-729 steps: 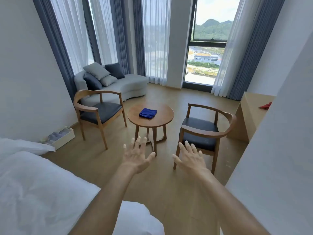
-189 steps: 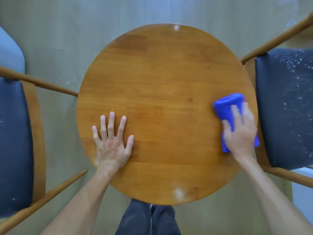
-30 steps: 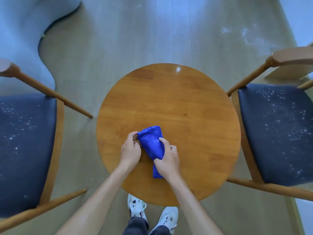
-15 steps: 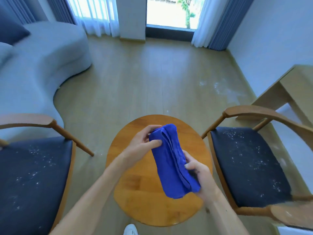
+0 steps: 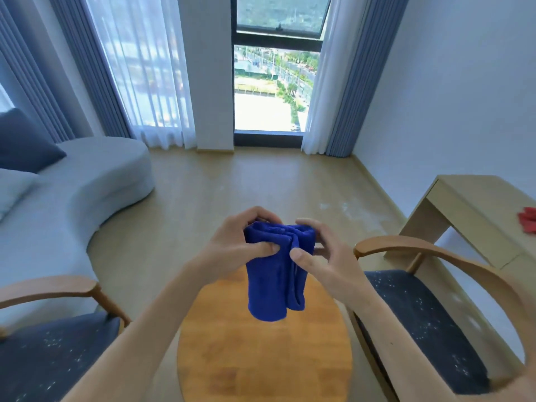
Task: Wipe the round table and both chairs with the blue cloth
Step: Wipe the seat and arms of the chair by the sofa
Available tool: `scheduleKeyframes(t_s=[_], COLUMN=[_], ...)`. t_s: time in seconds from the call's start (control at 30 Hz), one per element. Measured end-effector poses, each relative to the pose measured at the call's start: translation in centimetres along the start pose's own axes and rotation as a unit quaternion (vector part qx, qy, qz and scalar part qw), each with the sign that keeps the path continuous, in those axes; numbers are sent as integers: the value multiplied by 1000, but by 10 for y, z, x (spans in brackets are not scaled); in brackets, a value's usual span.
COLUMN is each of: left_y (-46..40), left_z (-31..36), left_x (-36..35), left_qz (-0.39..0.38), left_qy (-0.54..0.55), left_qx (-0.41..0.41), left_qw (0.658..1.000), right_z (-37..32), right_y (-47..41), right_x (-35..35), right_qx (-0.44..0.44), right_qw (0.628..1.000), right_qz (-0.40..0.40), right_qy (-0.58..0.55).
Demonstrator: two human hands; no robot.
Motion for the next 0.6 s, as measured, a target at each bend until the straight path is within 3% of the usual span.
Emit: scheduleKeyframes(t_s=[0.17, 0.3, 0.37, 0.47, 0.6], left_y=[-1, -1, 0, 3, 4], left_z=[14, 13, 13, 10, 10], left_x=[1, -3, -3, -2, -8], left_qz=[7, 22, 76, 162, 155], left_qy=[1, 3, -51, -208, -199], left_qx=[11, 28, 33, 55, 65], left_qw=[1000, 999, 995, 963, 965], right_z=[-14, -17, -18, -20, -25], right_y=[-7, -11, -13, -17, -23], right_x=[15, 23, 26, 29, 35], right_qx=[-15, 0, 5, 23, 43], right_qw=[997, 998, 999, 999, 998], right_qz=[-67, -67, -49, -29, -10], right_qy=[-21, 23, 17, 24, 42])
Point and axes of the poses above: each hand's wrist, its own y-axis away from the middle knuckle, its own x-axis out of the back of the hand, z = x × y, the point moved 5 cm from there along -y, towards the middle knuckle, and after that the axes turned 8 degrees about -y, right-handed, at the moved point
